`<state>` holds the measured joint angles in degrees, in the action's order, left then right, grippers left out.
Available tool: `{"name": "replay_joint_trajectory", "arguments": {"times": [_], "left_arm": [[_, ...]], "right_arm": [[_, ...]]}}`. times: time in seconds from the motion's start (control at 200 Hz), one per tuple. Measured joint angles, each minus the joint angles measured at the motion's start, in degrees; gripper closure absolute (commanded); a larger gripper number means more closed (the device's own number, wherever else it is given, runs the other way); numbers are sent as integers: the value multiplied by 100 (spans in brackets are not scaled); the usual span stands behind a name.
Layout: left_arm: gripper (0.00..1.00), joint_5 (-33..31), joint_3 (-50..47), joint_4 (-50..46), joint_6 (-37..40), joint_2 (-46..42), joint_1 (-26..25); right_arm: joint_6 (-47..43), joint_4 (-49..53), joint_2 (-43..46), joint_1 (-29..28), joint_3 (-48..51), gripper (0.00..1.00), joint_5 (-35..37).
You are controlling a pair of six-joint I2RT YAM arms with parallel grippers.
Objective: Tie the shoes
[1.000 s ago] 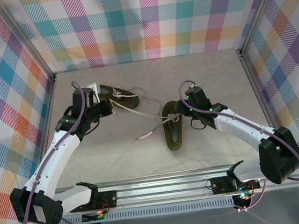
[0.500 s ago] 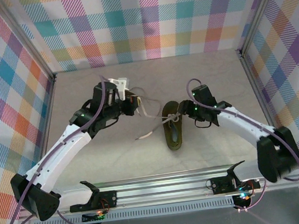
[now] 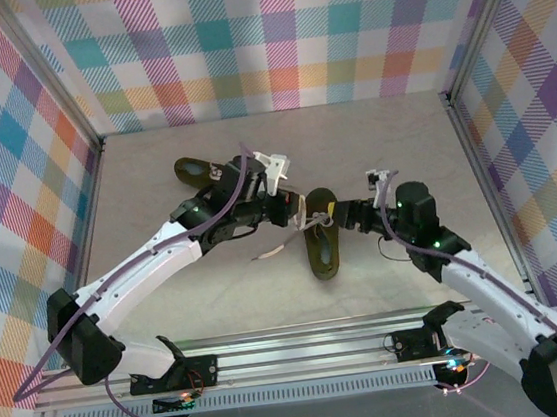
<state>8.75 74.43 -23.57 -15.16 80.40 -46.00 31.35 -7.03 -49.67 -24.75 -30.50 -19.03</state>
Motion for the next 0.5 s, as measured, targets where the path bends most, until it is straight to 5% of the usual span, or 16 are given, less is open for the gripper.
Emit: {"name": "replay_joint_trajectory", "arguments": {"times": [0.5], "left_arm": [[100, 448, 249, -7, 162, 24, -17]], "right_arm": [[-1672, -1093, -922, -238, -286, 42, -1537]]}}
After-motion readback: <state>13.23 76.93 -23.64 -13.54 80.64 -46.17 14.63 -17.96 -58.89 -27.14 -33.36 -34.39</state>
